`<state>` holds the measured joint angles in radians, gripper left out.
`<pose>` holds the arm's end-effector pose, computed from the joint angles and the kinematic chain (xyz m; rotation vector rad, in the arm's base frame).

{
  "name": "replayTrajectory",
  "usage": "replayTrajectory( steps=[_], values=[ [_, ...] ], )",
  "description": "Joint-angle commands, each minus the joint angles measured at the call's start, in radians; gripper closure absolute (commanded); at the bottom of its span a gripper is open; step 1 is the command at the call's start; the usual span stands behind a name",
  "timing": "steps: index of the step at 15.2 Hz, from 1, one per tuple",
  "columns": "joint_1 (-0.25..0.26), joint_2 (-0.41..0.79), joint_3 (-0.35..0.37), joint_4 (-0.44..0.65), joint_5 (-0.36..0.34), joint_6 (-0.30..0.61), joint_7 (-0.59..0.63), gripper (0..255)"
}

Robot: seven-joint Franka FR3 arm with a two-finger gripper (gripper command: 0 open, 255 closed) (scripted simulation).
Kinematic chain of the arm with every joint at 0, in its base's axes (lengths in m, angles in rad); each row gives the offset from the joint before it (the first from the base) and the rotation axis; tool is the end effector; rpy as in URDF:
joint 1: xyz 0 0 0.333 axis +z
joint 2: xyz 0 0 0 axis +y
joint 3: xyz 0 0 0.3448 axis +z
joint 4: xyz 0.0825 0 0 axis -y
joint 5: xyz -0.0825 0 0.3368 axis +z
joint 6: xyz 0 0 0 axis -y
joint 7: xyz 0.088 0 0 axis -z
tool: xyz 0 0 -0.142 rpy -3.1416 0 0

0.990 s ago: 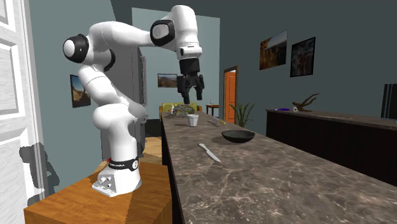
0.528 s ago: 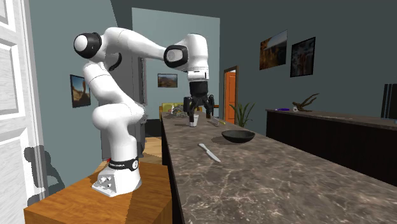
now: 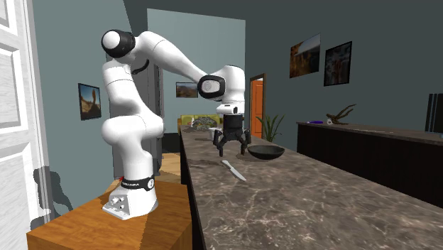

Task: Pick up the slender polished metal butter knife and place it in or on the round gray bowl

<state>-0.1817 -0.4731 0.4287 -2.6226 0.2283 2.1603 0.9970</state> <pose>0.3239 0.0979 0.4059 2.8038 -1.3952 -0.0161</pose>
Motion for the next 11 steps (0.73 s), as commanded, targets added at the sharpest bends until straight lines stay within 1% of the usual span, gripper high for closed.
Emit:
replayTrajectory(
  steps=[1, 7, 11],
  values=[
    [-0.01, 0.043, 0.023, -0.016, -0.001, 0.056, 0.036, 0],
    [-0.015, 0.099, 0.042, -0.055, -0.004, 0.15, 0.044, 0],
    [-0.015, 0.099, 0.042, -0.055, -0.004, 0.15, 0.044, 0]
  ],
)
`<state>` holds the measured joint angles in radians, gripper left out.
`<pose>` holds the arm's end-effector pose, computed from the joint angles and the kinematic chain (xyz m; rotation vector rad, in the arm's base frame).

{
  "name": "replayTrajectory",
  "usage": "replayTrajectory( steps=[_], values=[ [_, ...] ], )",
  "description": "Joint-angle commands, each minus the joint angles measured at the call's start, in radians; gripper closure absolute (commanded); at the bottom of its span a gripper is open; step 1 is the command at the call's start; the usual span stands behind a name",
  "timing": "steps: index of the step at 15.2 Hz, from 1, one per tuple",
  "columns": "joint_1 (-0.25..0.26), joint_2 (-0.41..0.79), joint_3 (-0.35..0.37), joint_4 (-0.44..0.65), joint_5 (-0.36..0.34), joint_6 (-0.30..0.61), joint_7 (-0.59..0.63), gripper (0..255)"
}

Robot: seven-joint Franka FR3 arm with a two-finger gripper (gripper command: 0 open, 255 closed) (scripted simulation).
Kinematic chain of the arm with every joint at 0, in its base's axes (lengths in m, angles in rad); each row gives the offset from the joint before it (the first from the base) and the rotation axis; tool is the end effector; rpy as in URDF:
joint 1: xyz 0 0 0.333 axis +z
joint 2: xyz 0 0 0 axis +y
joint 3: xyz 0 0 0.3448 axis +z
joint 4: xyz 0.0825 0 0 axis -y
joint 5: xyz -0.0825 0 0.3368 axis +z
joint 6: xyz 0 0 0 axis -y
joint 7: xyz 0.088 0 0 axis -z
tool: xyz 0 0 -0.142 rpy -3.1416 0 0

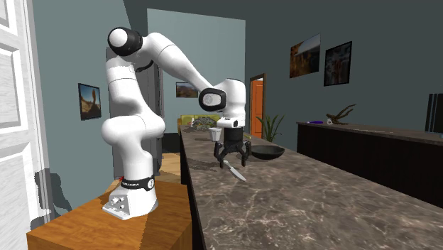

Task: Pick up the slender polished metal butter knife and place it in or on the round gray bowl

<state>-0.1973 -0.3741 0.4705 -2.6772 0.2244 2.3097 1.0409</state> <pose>0.3335 0.0994 0.3646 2.7813 -1.4331 -0.0199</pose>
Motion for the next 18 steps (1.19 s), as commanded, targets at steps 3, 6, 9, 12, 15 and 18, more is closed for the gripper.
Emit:
replayTrajectory(
  steps=[3, 6, 9, 12, 15, 18],
  values=[
    [0.0, 0.0, 0.0, 0.0, 0.0, 0.001, 0.0, 0],
    [0.0, 0.0, 0.0, 0.0, 0.0, 0.001, 0.0, 255],
    [0.0, 0.0, 0.0, 0.0, 0.0, 0.001, 0.0, 255],
    [0.0, 0.0, 0.0, 0.0, 0.0, 0.001, 0.0, 255],
    [0.002, -0.011, -0.003, 0.006, 0.001, -0.016, -0.002, 255],
    [0.005, -0.043, -0.014, 0.026, 0.004, -0.067, -0.006, 255]
  ],
)
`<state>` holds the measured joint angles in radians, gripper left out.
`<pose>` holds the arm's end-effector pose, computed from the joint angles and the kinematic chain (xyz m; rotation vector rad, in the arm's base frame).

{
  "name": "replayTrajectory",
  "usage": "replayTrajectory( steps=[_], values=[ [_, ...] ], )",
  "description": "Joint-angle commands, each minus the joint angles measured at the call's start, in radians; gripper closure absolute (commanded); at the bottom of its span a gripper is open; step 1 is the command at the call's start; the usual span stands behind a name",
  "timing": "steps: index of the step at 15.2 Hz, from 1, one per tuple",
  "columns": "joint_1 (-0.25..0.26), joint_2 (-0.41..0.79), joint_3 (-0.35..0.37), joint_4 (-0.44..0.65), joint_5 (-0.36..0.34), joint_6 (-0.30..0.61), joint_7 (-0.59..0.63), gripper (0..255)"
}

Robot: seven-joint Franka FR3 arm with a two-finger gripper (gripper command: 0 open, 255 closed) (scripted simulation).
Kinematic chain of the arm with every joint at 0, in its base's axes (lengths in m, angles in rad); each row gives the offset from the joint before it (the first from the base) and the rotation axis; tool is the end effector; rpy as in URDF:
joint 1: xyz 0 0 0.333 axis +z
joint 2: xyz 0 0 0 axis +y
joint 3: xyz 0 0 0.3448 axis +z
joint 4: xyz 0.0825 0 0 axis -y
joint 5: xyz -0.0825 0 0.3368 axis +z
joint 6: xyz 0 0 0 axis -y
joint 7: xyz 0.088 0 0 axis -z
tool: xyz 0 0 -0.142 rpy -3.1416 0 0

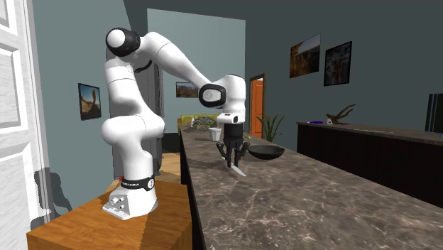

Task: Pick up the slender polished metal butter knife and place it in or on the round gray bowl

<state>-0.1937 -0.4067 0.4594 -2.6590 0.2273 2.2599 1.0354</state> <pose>0.3310 0.0993 0.3779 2.7813 -1.4335 -0.0194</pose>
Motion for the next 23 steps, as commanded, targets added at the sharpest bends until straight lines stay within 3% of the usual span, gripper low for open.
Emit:
replayTrajectory(
  steps=[1, 19, 23],
  values=[
    [0.002, -0.02, -0.006, 0.015, 0.001, -0.034, -0.002, 255],
    [0.005, -0.137, -0.062, 0.176, -0.013, -0.312, -0.012, 255],
    [0.008, -0.023, 0.021, 0.287, -0.019, -0.3, 0.089, 255]
  ],
)
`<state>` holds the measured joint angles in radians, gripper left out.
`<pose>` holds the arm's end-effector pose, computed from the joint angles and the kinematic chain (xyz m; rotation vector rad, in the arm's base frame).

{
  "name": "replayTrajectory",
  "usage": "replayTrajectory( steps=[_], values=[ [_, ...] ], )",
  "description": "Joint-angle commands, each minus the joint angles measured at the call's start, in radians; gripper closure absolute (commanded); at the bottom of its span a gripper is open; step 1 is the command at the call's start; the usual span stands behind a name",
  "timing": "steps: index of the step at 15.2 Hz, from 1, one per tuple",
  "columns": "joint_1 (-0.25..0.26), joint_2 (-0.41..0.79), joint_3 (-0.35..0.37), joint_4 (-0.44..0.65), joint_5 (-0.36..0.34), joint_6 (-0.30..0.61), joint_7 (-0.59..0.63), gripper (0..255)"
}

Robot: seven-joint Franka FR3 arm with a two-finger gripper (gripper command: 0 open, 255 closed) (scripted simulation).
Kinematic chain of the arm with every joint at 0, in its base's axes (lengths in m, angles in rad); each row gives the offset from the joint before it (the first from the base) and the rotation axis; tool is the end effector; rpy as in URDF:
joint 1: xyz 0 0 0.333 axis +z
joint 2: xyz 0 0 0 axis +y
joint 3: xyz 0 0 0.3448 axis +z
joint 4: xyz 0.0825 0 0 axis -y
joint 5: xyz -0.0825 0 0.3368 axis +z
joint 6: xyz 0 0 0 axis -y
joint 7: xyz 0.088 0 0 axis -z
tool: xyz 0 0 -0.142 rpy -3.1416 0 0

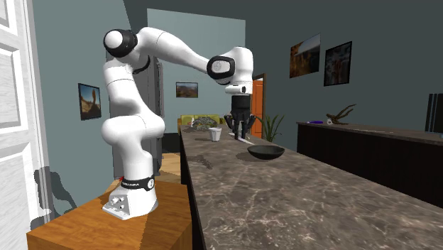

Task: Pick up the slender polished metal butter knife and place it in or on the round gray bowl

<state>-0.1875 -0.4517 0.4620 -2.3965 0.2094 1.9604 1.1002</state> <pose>0.3437 0.1316 0.4724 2.7812 -1.4314 -0.0193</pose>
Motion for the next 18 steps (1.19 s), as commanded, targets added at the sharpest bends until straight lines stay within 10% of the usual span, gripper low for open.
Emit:
replayTrajectory(
  steps=[1, 14, 18],
  values=[
    [0.001, 0.052, 0.039, 0.054, -0.007, 0.001, 0.051, 255],
    [0.049, 0.552, 0.264, 0.544, -0.275, -0.05, 0.459, 255],
    [0.06, 0.579, 0.262, 0.531, -0.295, -0.017, 0.477, 255]
  ],
)
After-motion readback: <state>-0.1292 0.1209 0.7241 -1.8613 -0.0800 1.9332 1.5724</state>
